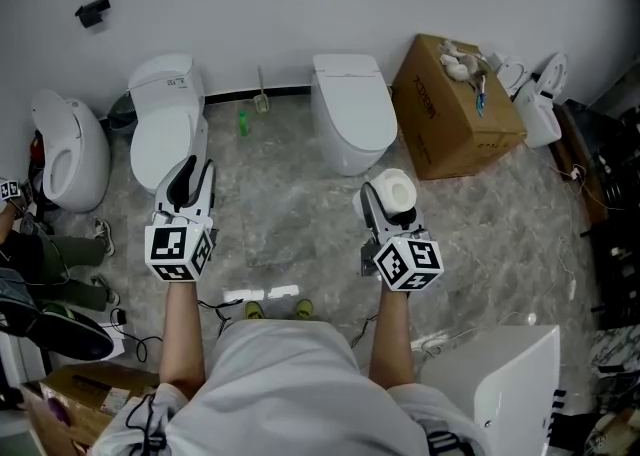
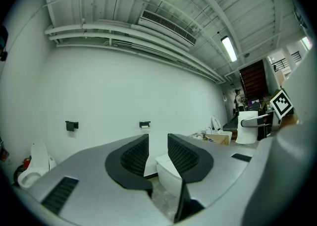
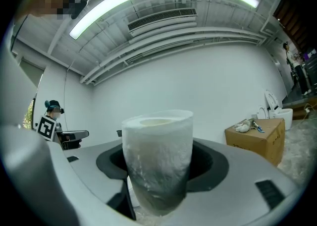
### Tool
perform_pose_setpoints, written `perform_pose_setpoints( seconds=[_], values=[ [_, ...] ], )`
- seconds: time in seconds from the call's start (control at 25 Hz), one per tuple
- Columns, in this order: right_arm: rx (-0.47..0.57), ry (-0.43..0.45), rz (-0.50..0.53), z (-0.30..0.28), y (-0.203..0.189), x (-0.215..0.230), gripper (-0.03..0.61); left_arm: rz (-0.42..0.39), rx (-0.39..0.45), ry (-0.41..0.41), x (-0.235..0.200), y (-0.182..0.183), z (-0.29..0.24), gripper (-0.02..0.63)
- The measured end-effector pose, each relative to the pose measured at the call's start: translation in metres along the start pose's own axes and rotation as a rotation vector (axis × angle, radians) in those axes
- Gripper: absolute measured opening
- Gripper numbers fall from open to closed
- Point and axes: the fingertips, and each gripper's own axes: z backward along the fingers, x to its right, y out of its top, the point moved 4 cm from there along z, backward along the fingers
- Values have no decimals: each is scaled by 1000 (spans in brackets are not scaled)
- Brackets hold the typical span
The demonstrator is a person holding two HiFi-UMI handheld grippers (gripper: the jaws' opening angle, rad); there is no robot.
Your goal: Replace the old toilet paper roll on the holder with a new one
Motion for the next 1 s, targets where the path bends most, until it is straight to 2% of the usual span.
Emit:
perform_pose_setpoints(
  seconds=[0.32,0.72,1.0],
  values=[
    [8,9,-5,-3,5,34,298,4,-18,5,29,-2,-24,115],
    [-34,32,-9,-18,5,80,298,18,-26,13,62,-4,-59,115],
    [-47,38,-1,-50,-2,94,298,5,-26,10,55,-13,-88,115]
  ],
)
